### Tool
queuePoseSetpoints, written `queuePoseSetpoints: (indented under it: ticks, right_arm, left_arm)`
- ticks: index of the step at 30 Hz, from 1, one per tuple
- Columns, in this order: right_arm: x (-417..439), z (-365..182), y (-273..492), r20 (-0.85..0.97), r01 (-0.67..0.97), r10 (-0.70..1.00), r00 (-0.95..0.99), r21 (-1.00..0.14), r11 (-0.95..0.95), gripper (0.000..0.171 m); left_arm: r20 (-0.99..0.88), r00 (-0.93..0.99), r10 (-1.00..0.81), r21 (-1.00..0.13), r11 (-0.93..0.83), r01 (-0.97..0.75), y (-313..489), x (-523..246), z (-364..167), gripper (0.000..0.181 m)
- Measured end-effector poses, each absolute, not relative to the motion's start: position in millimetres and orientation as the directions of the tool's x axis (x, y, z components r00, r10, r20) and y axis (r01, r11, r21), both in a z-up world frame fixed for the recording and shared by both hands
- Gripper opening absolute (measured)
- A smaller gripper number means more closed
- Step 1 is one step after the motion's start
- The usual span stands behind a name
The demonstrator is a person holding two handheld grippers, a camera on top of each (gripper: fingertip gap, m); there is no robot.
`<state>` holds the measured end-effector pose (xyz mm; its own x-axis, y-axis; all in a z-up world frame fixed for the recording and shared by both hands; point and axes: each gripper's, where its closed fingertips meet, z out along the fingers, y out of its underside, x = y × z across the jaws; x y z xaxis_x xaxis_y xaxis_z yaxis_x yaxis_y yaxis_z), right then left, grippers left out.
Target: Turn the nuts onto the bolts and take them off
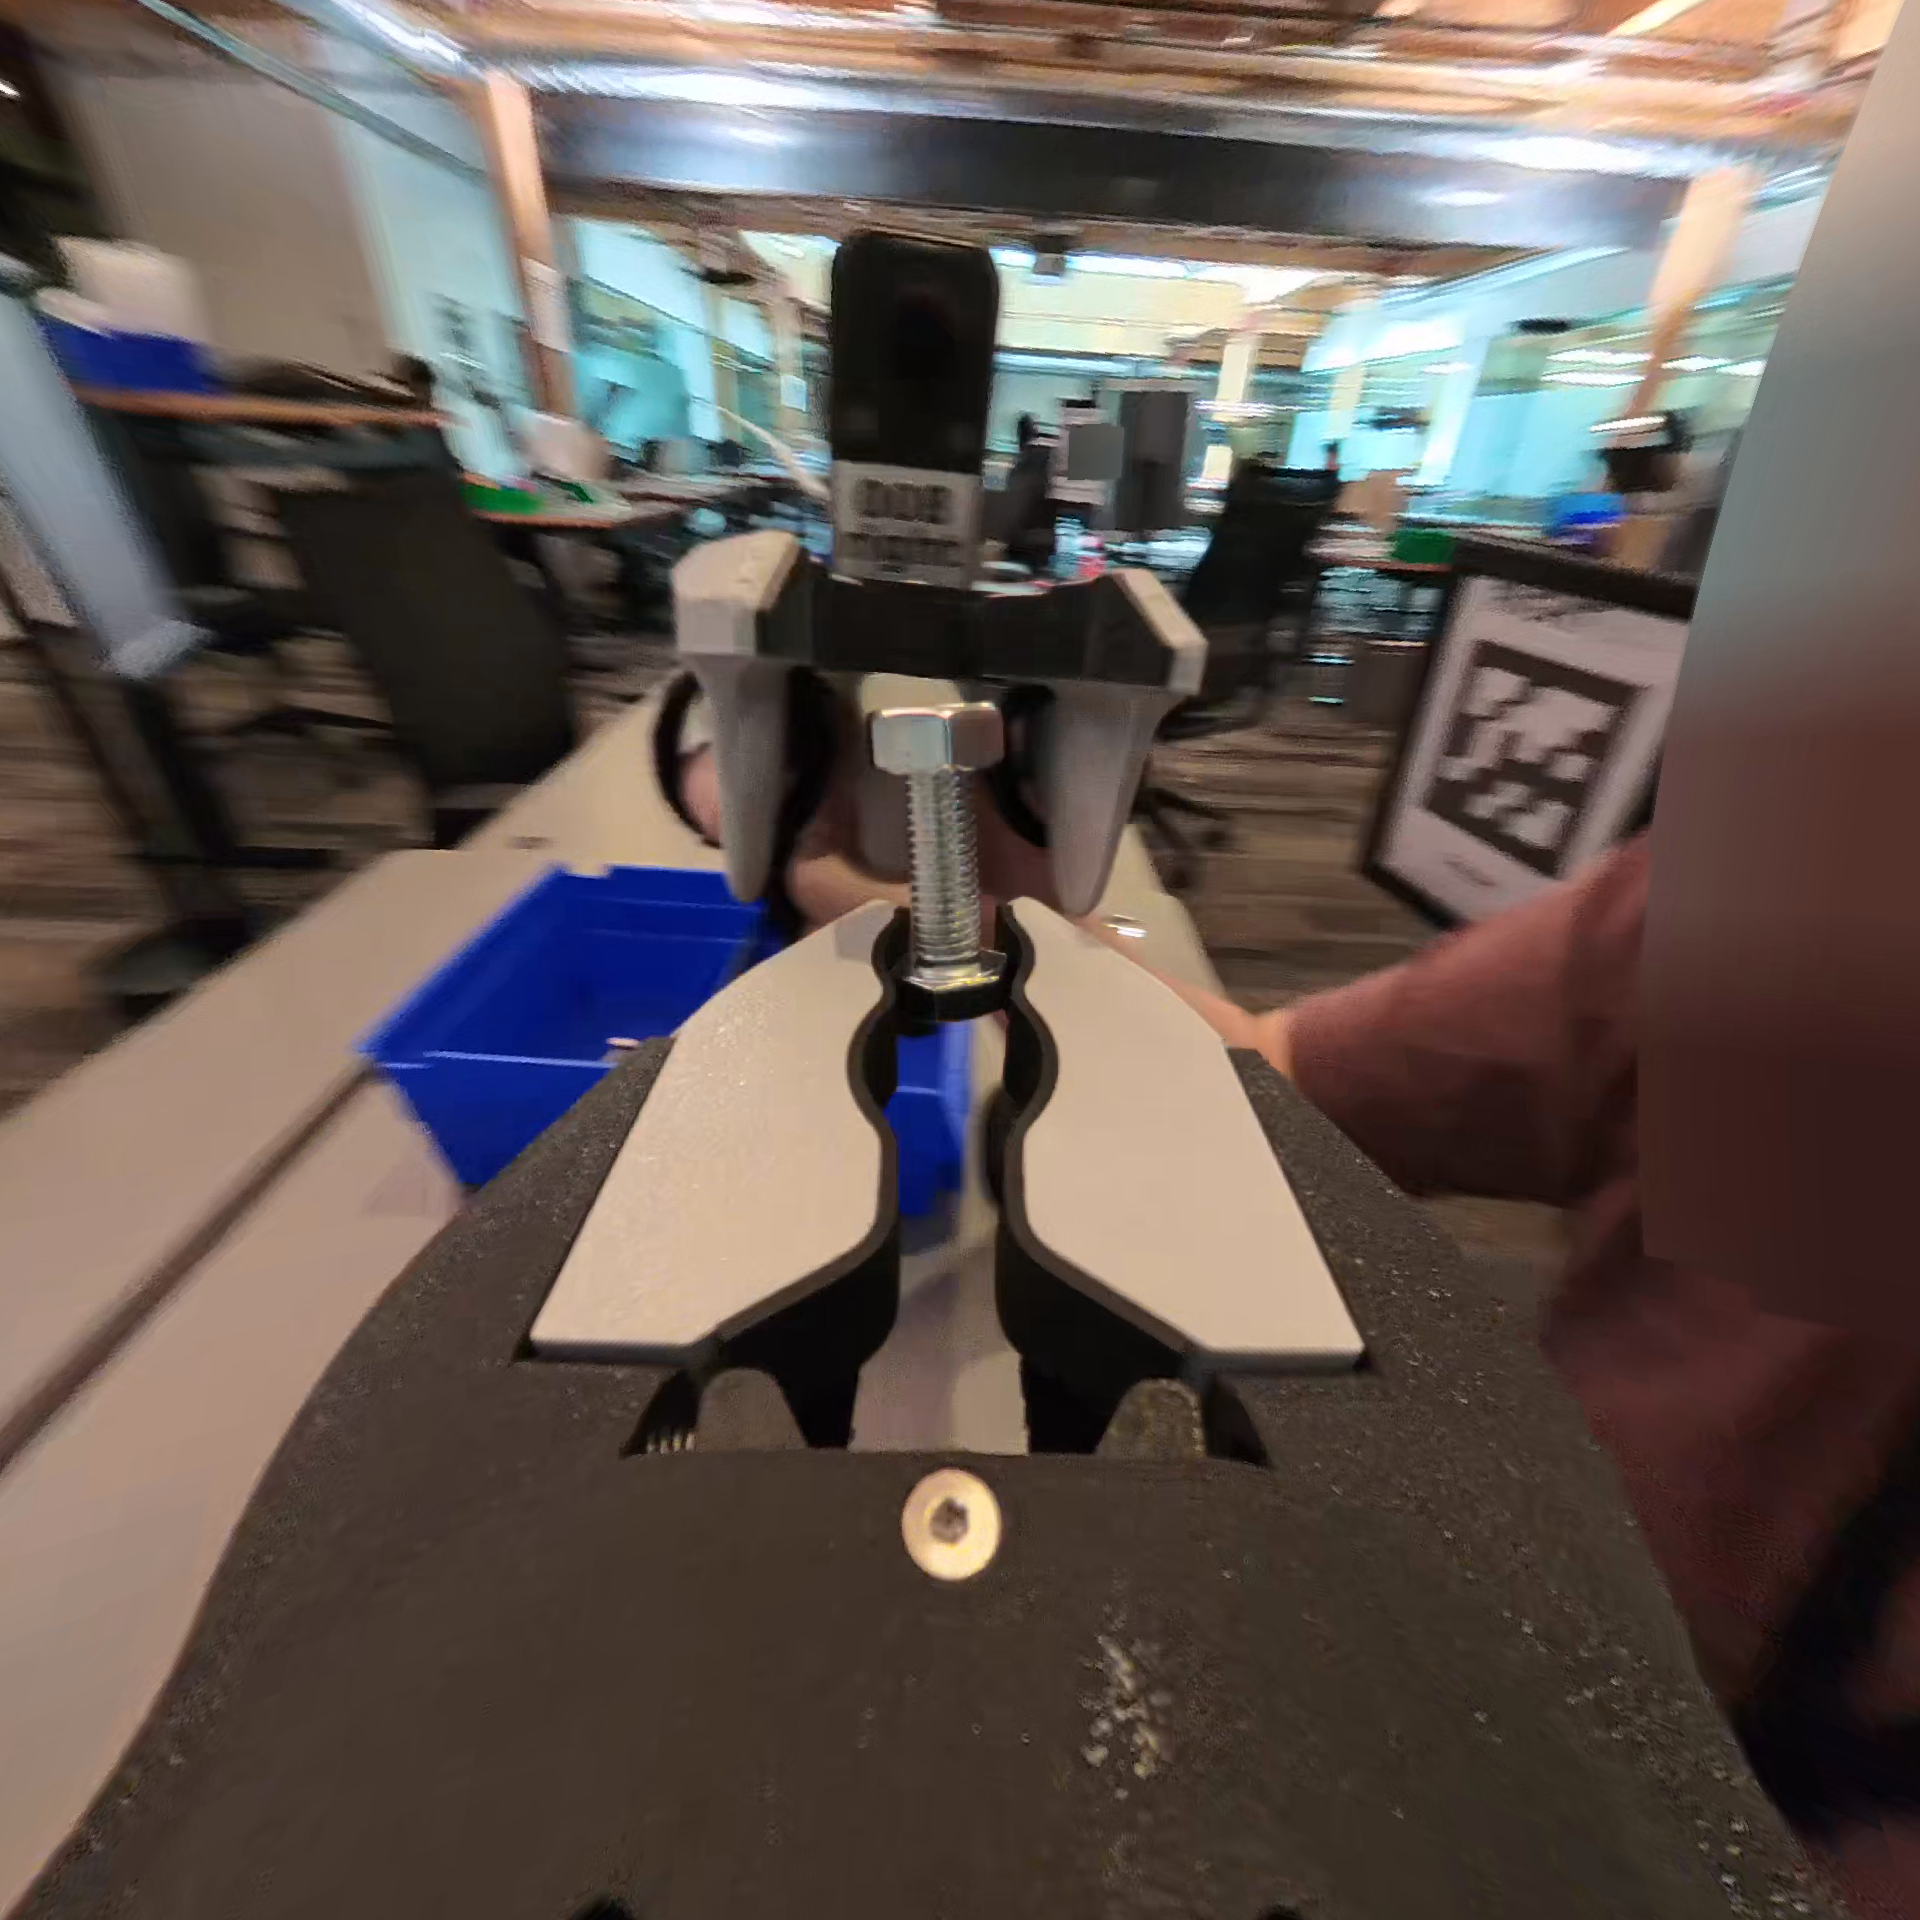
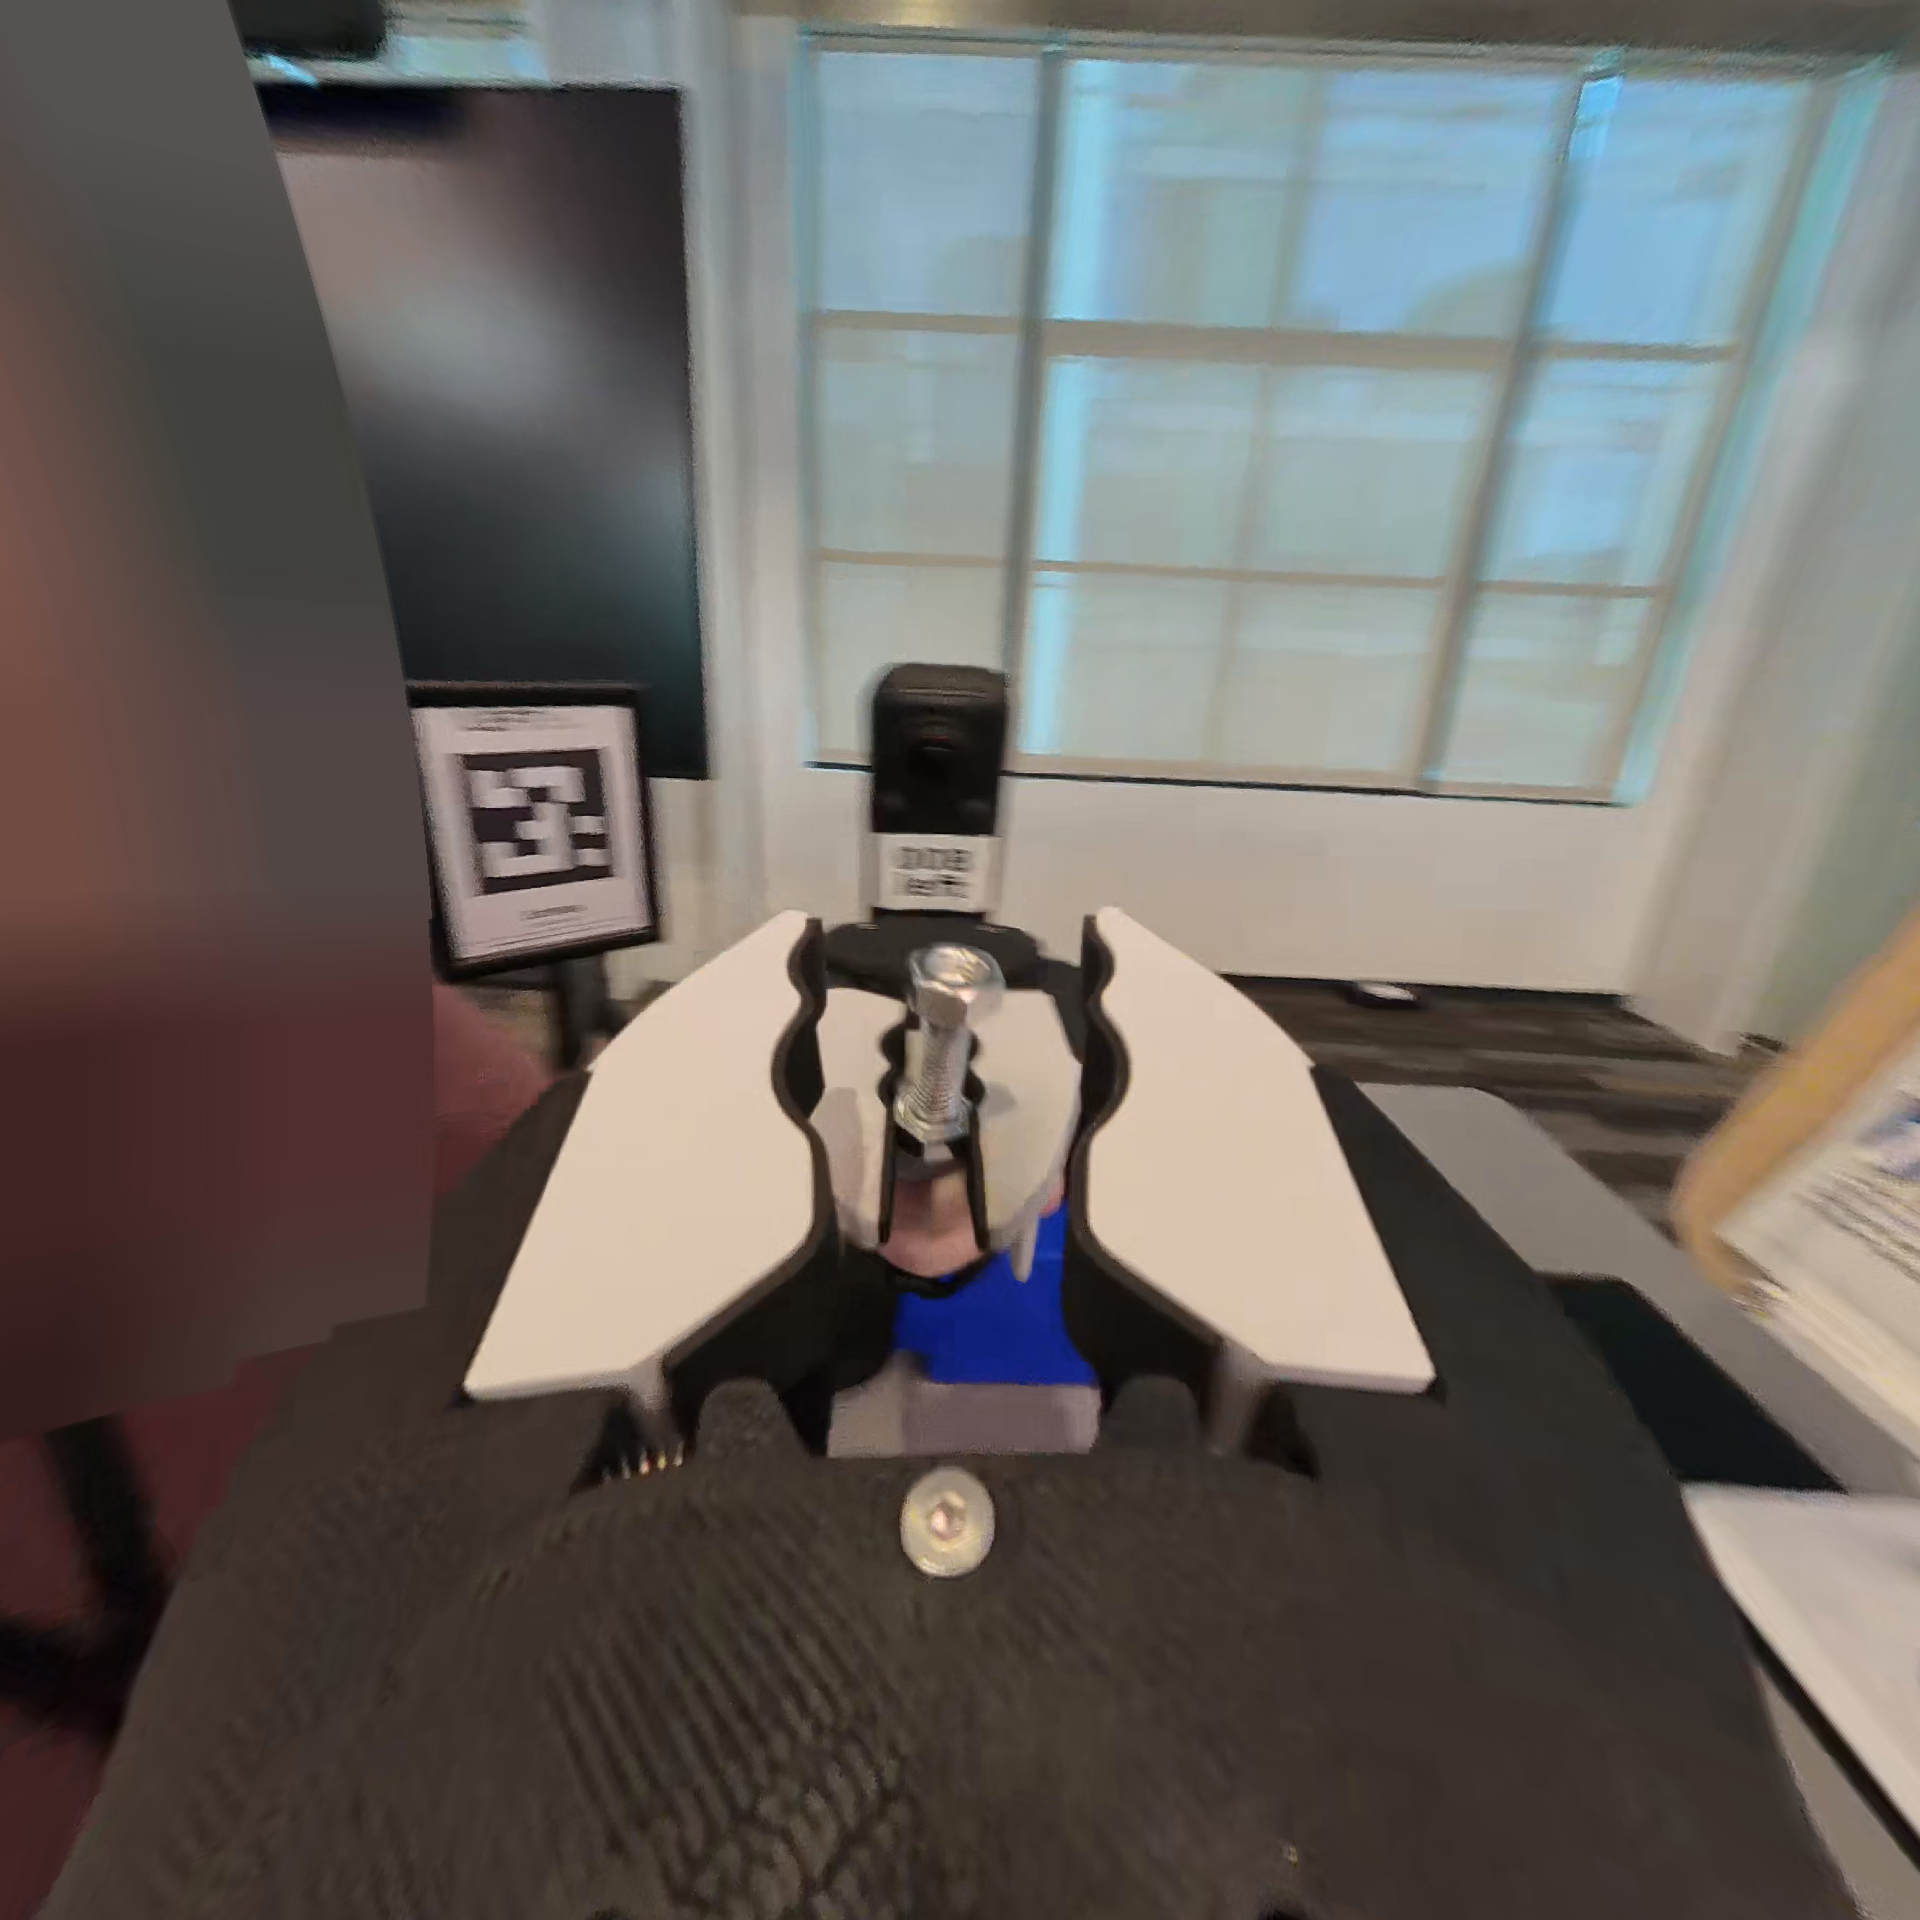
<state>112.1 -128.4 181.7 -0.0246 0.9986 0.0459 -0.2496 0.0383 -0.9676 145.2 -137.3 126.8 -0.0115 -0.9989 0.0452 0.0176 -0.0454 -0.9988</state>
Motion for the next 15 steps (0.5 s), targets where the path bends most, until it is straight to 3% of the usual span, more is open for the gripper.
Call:
queuePoseSetpoints:
  ticks: [1, 6, 10, 15]
  right_arm:
    - [112.4, 181.7, -120.9, 0.052, -0.23, 0.997, 0.059, -0.971, 0.064, 0.047]
    - [108.9, 177.2, -103.3, 0.092, -0.132, 0.946, 0.311, -0.982, 0.138, 0.043]
    - [100.9, 171.5, -103.6, 0.068, -0.107, 0.939, 0.337, -0.988, 0.11, 0.04]
    - [98.8, 168.4, -103.5, -0.014, -0.138, 0.957, 0.29, -0.99, 0.027, 0.018]
  left_arm:
    - [0.008, 0.063, -0.998, -0.999, -0.006, 0.038, -129.5, 142.7, 130.4, 0.015]
    - [-0.083, 0.26, -0.962, -0.995, 0.094, 0.03, -110.2, 134.5, 134.7, 0.015]
    - [-0.137, 0.351, -0.926, -0.989, 0.148, 0.004, -101.2, 131.1, 134.3, 0.015]
    - [-0.184, 0.398, -0.899, -0.982, 0.183, -0.039, -96.9, 130.2, 131.8, 0.015]
